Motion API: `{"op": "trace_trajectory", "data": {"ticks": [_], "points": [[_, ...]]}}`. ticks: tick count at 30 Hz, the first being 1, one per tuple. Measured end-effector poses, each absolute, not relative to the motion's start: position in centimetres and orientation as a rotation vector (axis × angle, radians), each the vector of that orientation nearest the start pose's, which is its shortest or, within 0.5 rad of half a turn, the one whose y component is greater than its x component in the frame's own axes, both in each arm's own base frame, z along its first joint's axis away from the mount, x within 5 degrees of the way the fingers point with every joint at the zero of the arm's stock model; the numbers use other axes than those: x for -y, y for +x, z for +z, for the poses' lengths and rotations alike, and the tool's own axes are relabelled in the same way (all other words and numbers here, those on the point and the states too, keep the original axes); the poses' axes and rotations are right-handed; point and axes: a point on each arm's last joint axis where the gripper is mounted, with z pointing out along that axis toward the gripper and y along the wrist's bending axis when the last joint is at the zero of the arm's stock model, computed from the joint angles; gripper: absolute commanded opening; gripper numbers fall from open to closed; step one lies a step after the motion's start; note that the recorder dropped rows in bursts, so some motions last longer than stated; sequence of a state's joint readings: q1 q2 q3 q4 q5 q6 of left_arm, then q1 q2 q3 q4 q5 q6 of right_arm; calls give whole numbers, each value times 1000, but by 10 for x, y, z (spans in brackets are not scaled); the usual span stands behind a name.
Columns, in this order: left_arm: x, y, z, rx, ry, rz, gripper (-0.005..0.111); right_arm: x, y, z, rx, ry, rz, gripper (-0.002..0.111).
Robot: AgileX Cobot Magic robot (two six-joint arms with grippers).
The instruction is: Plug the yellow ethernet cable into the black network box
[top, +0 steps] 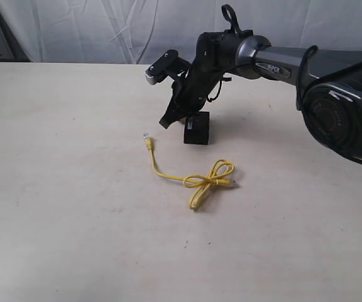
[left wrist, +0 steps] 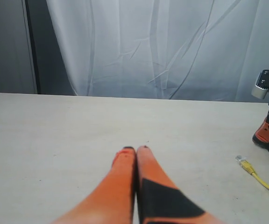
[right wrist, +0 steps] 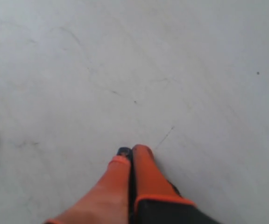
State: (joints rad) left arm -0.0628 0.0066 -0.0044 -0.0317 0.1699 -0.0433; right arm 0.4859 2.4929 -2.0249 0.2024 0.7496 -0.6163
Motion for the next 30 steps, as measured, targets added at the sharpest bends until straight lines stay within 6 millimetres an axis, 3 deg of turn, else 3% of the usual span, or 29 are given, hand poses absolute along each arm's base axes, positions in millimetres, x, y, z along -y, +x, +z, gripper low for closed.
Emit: {"op": "trace_trajectory", "data": {"ticks": [14, 20, 25, 30], "points": [[4, 56, 199, -1657, -3, -105, 0, -241, 455, 106, -2475, -1423, 25, -1], [4, 56, 199, -1657, -3, -105, 0, -234, 452, 117, -2498, -1480, -52, -1], [4, 56, 199, -1657, -1, -104, 0, -226, 455, 133, -2480, -1458, -89, -1], [4, 56, 199, -1657, -1, -104, 0, -211, 462, 134, -2524, -1376, -27, -1]]}}
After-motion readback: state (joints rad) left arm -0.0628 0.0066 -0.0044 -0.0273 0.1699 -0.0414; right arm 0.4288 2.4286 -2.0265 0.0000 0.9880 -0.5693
